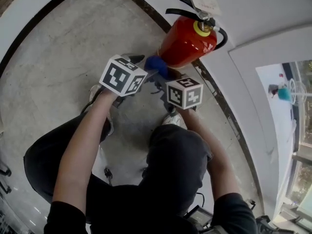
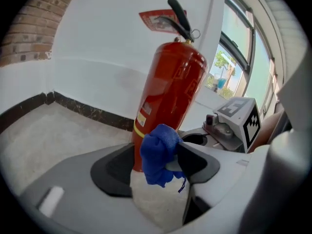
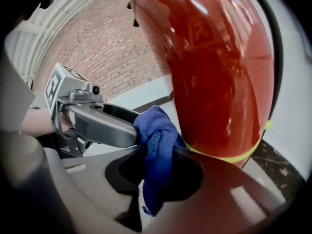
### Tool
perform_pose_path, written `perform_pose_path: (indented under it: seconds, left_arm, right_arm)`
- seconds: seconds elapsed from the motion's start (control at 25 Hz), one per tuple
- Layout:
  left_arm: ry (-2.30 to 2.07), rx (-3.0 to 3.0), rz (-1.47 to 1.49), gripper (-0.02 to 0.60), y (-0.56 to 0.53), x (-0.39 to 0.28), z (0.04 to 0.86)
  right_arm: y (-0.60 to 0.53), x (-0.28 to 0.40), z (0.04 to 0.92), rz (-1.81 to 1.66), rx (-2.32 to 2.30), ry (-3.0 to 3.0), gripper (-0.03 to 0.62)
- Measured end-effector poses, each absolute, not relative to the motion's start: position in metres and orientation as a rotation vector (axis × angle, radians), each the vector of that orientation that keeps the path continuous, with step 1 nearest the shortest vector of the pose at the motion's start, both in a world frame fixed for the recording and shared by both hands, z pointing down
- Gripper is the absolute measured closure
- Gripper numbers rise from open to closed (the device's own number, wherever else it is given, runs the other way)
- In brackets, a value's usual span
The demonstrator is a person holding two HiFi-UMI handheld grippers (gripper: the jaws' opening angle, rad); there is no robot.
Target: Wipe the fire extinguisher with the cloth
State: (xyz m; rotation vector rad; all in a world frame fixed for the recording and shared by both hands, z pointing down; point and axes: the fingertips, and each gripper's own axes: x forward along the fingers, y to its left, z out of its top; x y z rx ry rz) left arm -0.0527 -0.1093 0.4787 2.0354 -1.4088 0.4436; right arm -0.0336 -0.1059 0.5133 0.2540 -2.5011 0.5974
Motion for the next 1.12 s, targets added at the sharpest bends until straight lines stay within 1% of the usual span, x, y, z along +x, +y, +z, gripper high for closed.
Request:
perform_pose_path:
  seconds: [0.12,0.16,0.24,0.28,0.32,0.4,0.6,0.76,0.96,1.12]
  left_arm:
    - [-1.405,2.109,0.362,0.296,-0.116,-0.044,0.439]
    - [-1.399,2.135,0.334,0.314,-0.118,-0.041,0.425]
    - [-1.393,2.187,0.305,0.375,-0.123,-0.034,0.398]
    - [-1.401,2.210,0.310,0.391,-0.126,-0.032,0.385]
    - [-1.418,2.229,0.324,0.422,-0.128,-0.030,0.374]
    - [-1.457,2.257,0.351,0.441,-0.131,-0.028,0.352]
    - [-1.530,2.298,0.381,0.460,-0.138,-0.026,0.312]
    - [-1.583,2.320,0.429,0.466,-0.151,-0.027,0.286]
    - [-1.616,2.307,0.560,0.466,-0.165,-0.020,0.274]
    - [-1.724,2.245,0.637,0.466,-0.174,-0.035,0.274]
  right_arm:
    - [-0.105,-0.036,0.471,0.502,0.242,-2.566,0.525]
    - [-0.106,-0.036,0.456,0.486,0.257,-2.583,0.525]
    - [-0.111,-0.033,0.430,0.475,0.294,-2.609,0.524]
    - [-0.114,-0.032,0.418,0.471,0.310,-2.619,0.523]
    - [-0.115,-0.030,0.406,0.471,0.322,-2.628,0.523]
    - [-0.117,-0.029,0.385,0.492,0.343,-2.644,0.523]
    - [-0.116,-0.026,0.346,0.513,0.307,-2.692,0.516]
    - [-0.109,-0.022,0.324,0.465,0.210,-2.713,0.458]
    - [-0.108,-0.001,0.312,0.289,0.209,-2.705,0.456]
    - [-0.113,0.014,0.300,0.159,0.214,-2.683,0.457]
